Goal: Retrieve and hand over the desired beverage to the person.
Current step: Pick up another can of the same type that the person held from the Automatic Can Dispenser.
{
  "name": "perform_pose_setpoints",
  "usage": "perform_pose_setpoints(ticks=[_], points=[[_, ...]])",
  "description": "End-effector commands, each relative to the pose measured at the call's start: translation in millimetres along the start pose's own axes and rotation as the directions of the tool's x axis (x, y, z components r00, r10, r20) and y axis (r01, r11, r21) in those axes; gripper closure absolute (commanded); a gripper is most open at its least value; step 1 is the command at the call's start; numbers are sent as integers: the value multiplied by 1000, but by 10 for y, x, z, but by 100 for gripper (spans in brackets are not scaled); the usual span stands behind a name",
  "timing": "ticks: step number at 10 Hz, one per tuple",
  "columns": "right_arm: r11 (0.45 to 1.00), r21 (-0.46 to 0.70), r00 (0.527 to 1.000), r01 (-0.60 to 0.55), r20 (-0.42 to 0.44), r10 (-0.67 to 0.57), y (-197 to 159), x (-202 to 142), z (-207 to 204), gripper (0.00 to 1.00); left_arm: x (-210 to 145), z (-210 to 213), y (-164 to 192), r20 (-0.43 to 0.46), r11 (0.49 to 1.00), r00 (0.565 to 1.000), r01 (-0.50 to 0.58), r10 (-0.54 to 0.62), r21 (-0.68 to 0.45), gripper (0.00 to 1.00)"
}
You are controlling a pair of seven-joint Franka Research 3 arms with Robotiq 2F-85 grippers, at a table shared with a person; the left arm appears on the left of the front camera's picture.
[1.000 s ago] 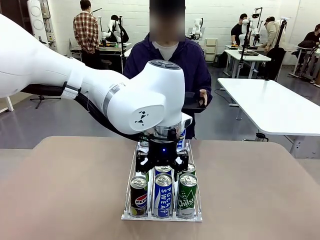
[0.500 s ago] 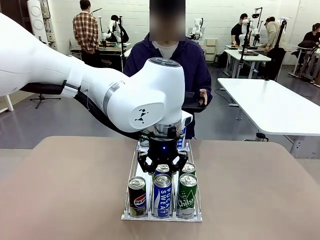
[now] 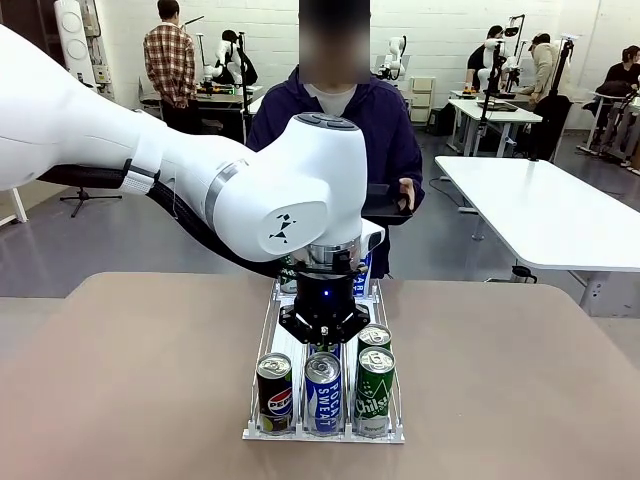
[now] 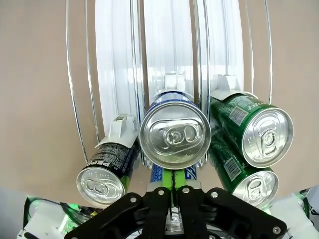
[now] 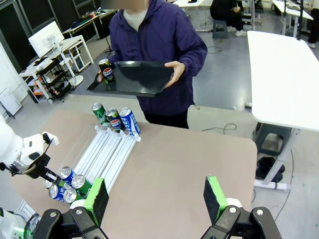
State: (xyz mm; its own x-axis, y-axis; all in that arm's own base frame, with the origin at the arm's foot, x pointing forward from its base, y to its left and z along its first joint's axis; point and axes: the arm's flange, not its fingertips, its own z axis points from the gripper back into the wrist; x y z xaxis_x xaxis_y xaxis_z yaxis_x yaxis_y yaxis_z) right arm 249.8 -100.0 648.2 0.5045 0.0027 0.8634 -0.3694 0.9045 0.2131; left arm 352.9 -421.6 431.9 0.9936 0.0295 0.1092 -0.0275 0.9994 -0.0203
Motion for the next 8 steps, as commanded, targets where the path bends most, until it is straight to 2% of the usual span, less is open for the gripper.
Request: perform_pose_setpoints(ticks=[1, 5, 8], points=[[1000, 20, 1000, 2, 2, -2, -5, -1, -27, 0, -35, 21, 59, -24, 1000, 1000, 10, -10, 0, 100], [1000, 20, 1000, 2, 2, -2, -5, -1, -27, 0, -38, 29, 69, -20, 1000, 1000, 15, -15, 2, 100], [1000, 20, 1000, 2, 2, -2, -5, -1, -27, 0, -177, 336, 176, 40, 999, 999, 36, -35, -41, 100]])
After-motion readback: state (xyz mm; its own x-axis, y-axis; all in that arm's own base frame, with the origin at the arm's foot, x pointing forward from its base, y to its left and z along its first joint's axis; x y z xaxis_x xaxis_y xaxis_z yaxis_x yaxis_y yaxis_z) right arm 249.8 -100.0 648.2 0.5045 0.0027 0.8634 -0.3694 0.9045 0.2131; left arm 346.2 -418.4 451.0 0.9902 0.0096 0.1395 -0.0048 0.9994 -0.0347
